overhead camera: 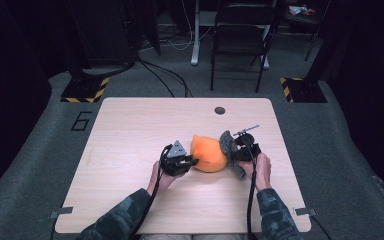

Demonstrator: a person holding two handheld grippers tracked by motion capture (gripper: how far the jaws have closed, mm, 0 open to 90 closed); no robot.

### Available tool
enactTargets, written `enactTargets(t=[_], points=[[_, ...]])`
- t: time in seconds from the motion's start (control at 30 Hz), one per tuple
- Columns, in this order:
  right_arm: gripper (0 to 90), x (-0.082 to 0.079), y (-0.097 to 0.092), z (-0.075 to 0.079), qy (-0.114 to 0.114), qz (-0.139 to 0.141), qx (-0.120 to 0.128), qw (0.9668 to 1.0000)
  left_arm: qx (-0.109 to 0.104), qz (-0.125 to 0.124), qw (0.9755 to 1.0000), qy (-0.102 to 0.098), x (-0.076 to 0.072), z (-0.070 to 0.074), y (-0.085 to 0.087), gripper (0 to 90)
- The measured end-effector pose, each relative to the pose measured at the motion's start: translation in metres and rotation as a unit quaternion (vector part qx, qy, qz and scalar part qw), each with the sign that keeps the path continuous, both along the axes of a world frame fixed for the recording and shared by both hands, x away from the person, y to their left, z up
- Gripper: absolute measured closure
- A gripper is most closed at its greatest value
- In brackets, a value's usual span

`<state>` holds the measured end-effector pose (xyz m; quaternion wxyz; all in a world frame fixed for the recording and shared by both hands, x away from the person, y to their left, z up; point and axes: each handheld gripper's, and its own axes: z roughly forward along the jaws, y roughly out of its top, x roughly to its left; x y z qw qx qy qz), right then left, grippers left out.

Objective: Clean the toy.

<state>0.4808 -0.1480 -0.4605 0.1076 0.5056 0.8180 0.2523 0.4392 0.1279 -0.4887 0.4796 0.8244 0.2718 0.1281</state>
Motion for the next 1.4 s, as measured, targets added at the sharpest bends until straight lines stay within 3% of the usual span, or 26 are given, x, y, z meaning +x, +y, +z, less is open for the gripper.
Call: enactTargets(t=[0.27, 0.47, 0.6, 0.67, 0.73, 0.8, 0.87, 0.93, 0.97, 1.07, 1.2, 1.27, 1.4], points=[[74.5, 0.004, -0.001, -0.017, 0.000, -0.011, -0.036, 0.9993, -0.003, 0.002, 1.0000, 0.003, 0.000, 0.000, 0.001, 76.2], [74.6, 0.001, 0.001, -0.003, -0.018, -0.008, -0.050, 0.9986, -0.007, 0.009, 0.9999, 0.004, 0.002, -0.001, 0.004, 75.9], [74.5, -0.005, -0.002, 0.027, -0.055, -0.006, -0.008, 0.9984, -0.005, 0.004, 1.0000, 0.005, 0.002, -0.001, 0.005, 75.8], [74.3, -0.010, 0.001, 0.041, -0.078, 0.004, 0.019, 0.9967, -0.006, 0.005, 1.0000, 0.005, 0.002, -0.001, 0.005, 75.7], [74.3, -0.014, 0.009, 0.050, -0.083, 0.019, 0.036, 0.9957, -0.006, 0.006, 0.9999, 0.005, 0.002, -0.001, 0.005, 75.6], [74.3, -0.018, 0.021, 0.054, -0.084, 0.041, 0.035, 0.9950, -0.007, 0.008, 0.9999, 0.001, 0.002, -0.001, 0.004, 75.4], [74.2, -0.020, 0.035, 0.050, -0.069, 0.066, 0.021, 0.9952, -0.005, 0.008, 1.0000, -0.001, 0.002, -0.001, 0.004, 74.8], [74.3, -0.019, 0.042, 0.040, -0.068, 0.063, -0.002, 0.9957, 0.001, -0.002, 1.0000, -0.002, 0.001, -0.001, 0.005, 70.8], [74.3, -0.018, 0.042, 0.037, -0.065, 0.064, -0.004, 0.9958, 0.014, 0.001, 0.9998, -0.017, -0.001, -0.002, 0.004, 67.4], [74.3, -0.013, 0.038, 0.031, -0.061, 0.054, 0.011, 0.9966, 0.043, -0.005, 0.9985, -0.032, -0.006, -0.004, 0.002, 50.7], [74.2, -0.012, 0.037, 0.030, -0.062, 0.054, 0.014, 0.9965, 0.066, -0.002, 0.9969, -0.042, -0.009, -0.009, -0.005, 41.6], [74.1, -0.012, 0.037, 0.030, -0.059, 0.055, 0.014, 0.9966, 0.067, 0.006, 0.9963, -0.052, -0.010, -0.010, -0.008, 43.0], [73.9, -0.011, 0.036, 0.029, -0.059, 0.050, 0.020, 0.9968, 0.046, 0.015, 0.9973, -0.056, -0.009, -0.015, -0.008, 60.0]])
